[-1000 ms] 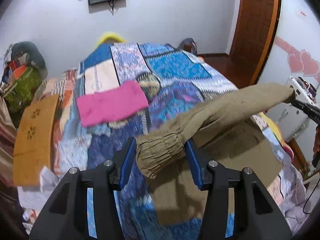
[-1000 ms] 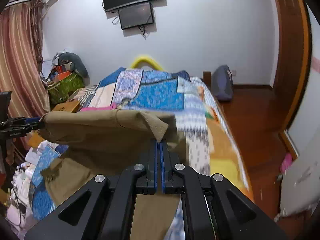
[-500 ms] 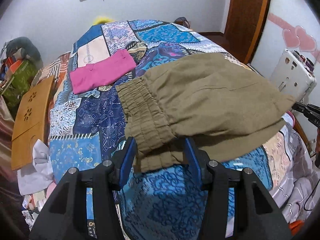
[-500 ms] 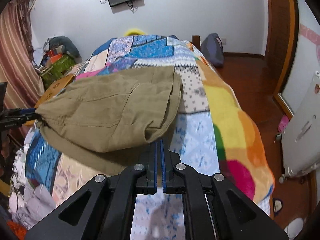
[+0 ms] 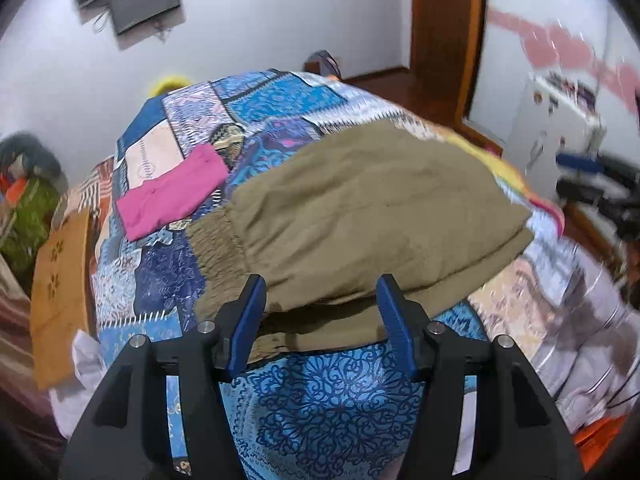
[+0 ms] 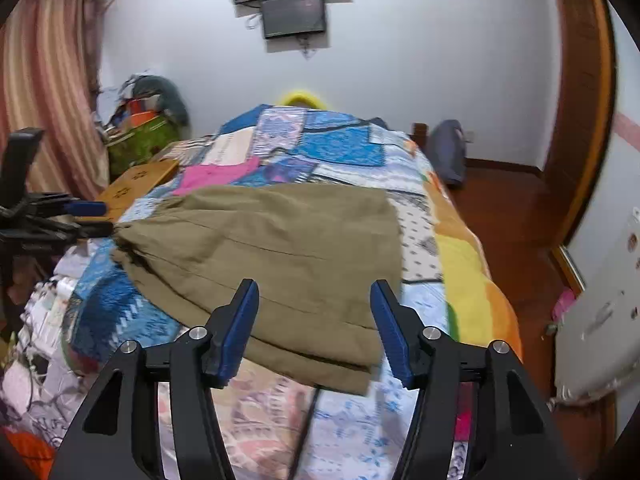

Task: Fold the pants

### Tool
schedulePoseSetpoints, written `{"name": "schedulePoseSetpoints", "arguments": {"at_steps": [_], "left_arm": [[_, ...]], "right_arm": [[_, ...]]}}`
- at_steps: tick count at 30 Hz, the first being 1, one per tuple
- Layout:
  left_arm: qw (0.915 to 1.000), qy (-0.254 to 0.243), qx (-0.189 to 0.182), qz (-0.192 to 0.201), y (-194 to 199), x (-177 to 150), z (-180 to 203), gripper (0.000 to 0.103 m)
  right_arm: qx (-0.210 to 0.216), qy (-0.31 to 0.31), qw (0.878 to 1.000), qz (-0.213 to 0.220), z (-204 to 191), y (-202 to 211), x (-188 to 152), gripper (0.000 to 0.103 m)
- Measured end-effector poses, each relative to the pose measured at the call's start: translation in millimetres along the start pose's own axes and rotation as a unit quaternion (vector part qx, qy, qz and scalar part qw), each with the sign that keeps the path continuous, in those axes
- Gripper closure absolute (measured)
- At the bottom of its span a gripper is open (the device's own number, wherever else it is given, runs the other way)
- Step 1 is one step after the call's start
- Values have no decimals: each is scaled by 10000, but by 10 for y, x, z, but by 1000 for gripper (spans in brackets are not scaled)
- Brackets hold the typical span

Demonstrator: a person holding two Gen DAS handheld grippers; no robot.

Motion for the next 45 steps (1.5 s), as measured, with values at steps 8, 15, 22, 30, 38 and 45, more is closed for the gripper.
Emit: {"name": "schedulePoseSetpoints", "arguments": {"at_steps": [8, 15, 22, 30, 38, 45], "left_arm": [[9910, -814, 1066, 29, -332, -83, 260, 9], [9852, -1352, 1055, -1, -619, 23, 460, 9], [9938, -1054, 342, -100, -638, 256, 392, 30], [9982, -483, -355, -20, -444, 402, 284, 52], [9973, -562, -462, -112, -485, 320, 342, 55], [9985, -263, -434, -203, -526, 164, 278, 76]], "right_arm": [[435, 219, 9984, -271, -281, -234, -42, 33], [516, 408, 9965, -518, -399, -497, -103, 33], [586, 452, 9943, -768, -453, -712, -146, 33], [382, 693, 9959, -443, -564, -822, -80, 33], [556, 585, 9962, -332, -477, -815, -7, 80], [577, 832, 9943, -343, -519, -690, -28, 94]]}}
Point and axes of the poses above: each gripper's, at about its wrist camera, not at the fingertips, and y roughly against the way its jaws point, z to its right, x to its top, the point moved 2 cm from there along -y, roughly the way its jaws point, and after that the axes turned 6 degrees about -z, right-handed, at the moved point
